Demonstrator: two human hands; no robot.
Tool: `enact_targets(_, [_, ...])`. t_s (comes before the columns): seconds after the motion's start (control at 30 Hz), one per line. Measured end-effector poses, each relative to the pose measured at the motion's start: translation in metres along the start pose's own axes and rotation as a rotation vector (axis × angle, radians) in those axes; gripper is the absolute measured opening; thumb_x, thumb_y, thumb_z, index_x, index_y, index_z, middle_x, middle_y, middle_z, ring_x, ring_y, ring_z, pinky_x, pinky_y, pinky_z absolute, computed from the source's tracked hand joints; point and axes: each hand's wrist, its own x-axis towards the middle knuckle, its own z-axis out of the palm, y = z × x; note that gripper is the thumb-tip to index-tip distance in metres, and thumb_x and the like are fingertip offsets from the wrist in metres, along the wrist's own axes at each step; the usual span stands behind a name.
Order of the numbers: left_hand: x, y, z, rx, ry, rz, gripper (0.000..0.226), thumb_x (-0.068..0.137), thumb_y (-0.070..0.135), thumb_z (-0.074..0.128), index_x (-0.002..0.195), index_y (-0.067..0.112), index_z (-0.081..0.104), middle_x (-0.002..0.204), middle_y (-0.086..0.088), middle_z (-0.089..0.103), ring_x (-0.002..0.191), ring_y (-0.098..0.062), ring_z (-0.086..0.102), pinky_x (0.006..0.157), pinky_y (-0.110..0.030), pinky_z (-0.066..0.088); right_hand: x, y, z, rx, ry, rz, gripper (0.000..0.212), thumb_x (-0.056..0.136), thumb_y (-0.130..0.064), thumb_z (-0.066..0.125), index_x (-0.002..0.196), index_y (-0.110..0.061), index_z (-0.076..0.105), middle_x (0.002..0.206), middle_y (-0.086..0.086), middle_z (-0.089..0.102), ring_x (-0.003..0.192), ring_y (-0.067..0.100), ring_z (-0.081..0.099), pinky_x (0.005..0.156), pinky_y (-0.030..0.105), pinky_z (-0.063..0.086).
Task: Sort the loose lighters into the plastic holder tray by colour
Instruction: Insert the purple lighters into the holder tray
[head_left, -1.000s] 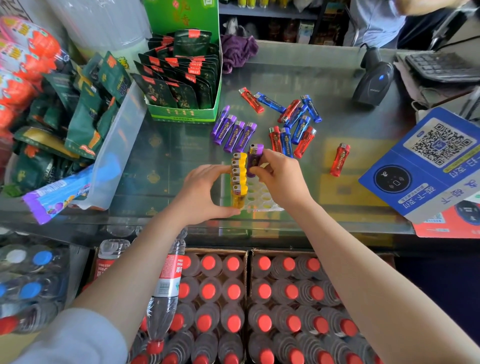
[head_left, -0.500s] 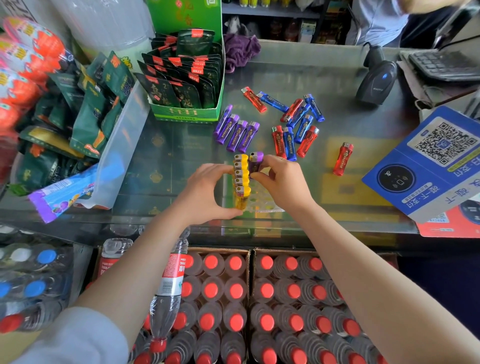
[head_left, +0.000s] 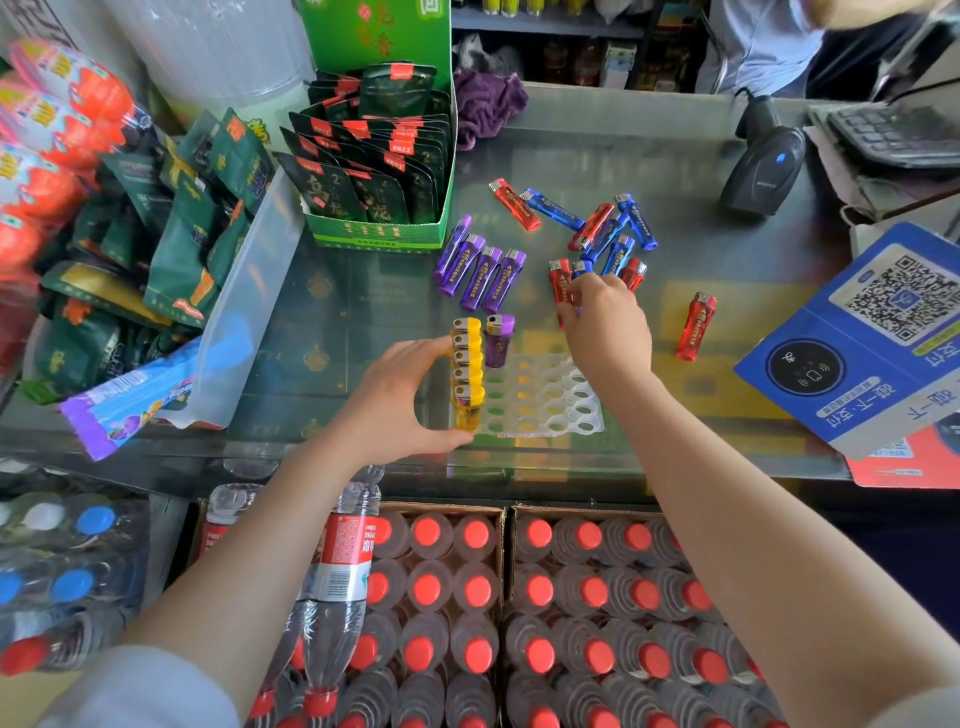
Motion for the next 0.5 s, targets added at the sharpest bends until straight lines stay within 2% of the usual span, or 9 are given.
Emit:
enact_targets(0.1, [0.002,-0.002,0.0,0.022,0.004,0.002,0.091,0.052,0.063,0.063,0.13,0.023,0.039,0.134,0.006,0.043,0.124,-0.012,0.032,0.104,-0.043,0.031,0.004,-0.009,0.001,-0.053,-0.025,0.05,0.023,0.09,-0.018,0.052,0.106,-0.002,0.054,0.107,0.018,0.058,0.091,0.037,0.057,0.063,0.036,0.04])
enact_targets(0.23, [0.001,-0.001,-0.001,0.011,0.005,0.005,0.091,0.051,0.063,0.063,0.13,0.023,0.04,0.134,0.007,0.043,0.124,-0.011,0.032,0.105,-0.043,0.031,0.008,-0.015,0.005,-0.029,-0.076,0.084,0.013,0.088,-0.007,0.051,0.095,0.002,0.058,0.093,0.021,0.06,0.071,0.032,0.05,0.06,0.033,0.037])
enact_targets(0.33, [0.001,0.001,-0.001,-0.014,0.004,0.009,0.09,0.051,0.063,0.062,0.13,0.025,0.04,0.134,0.007,0.043,0.122,-0.008,0.031,0.104,-0.039,0.03,0.005,-0.012,-0.003,0.175,-0.105,0.065,0.015,0.085,-0.013,0.055,0.09,-0.002,0.064,0.082,0.014,0.065,0.067,0.027,0.053,0.06,0.028,0.04])
enact_targets(0.4, [0.0,0.002,-0.002,-0.018,0.005,0.009,0.087,0.055,0.056,0.07,0.13,0.024,0.04,0.134,0.006,0.043,0.122,-0.009,0.03,0.105,-0.039,0.029,-0.009,-0.012,-0.012,0.356,-0.09,0.012,0.012,0.085,-0.015,0.058,0.092,-0.007,0.062,0.08,0.005,0.064,0.067,0.02,0.056,0.058,0.024,0.042])
enact_targets(0.5, [0.0,0.004,0.0,0.008,0.003,0.013,0.086,0.058,0.044,0.078,0.132,0.02,0.039,0.135,0.002,0.043,0.125,-0.013,0.03,0.106,-0.038,0.028,-0.036,-0.01,-0.019,0.552,-0.13,-0.059,0.009,0.084,-0.014,0.06,0.092,-0.014,0.057,0.082,-0.001,0.065,0.059,0.007,0.058,0.052,0.011,0.045])
